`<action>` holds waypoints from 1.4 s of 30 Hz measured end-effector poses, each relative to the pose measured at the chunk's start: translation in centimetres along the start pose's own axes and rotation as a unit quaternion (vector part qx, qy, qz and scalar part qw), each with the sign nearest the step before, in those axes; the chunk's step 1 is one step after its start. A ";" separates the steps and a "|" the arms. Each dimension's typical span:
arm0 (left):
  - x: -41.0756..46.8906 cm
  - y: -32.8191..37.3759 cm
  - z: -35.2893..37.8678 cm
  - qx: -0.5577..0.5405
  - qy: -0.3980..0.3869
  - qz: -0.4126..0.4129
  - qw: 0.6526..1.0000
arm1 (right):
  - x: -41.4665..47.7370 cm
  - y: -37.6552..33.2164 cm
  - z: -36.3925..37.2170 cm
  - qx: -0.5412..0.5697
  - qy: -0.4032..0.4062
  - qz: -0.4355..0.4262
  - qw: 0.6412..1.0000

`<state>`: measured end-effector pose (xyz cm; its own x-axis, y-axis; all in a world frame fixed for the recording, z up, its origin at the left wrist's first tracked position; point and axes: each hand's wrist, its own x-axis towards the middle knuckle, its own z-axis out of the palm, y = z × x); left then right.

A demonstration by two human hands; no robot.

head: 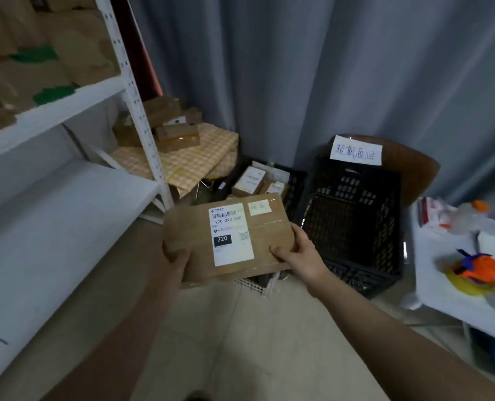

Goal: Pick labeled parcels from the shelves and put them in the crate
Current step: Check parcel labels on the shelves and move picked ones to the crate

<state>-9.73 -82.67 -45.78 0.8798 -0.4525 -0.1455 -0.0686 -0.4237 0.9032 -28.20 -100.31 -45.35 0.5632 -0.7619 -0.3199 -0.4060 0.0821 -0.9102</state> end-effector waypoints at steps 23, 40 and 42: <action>40.9 4.3 19.0 0.090 -0.190 -0.035 0.977 | 36.0 -0.9 -0.4 0.088 0.118 0.097 0.984; 45.2 -4.7 22.6 0.076 -0.346 -0.095 0.930 | 46.4 4.8 -0.3 -0.065 0.061 0.193 0.977; 44.3 -6.1 22.3 0.146 -0.349 -0.096 0.921 | 45.1 6.0 0.8 -0.182 -0.035 0.198 0.963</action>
<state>19.14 -117.63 -66.75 0.3787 -0.6979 -0.6078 -0.1565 -0.6956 0.7012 -4.65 -133.67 -65.41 0.3542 -0.6710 -0.6514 -0.8168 0.1172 -0.5649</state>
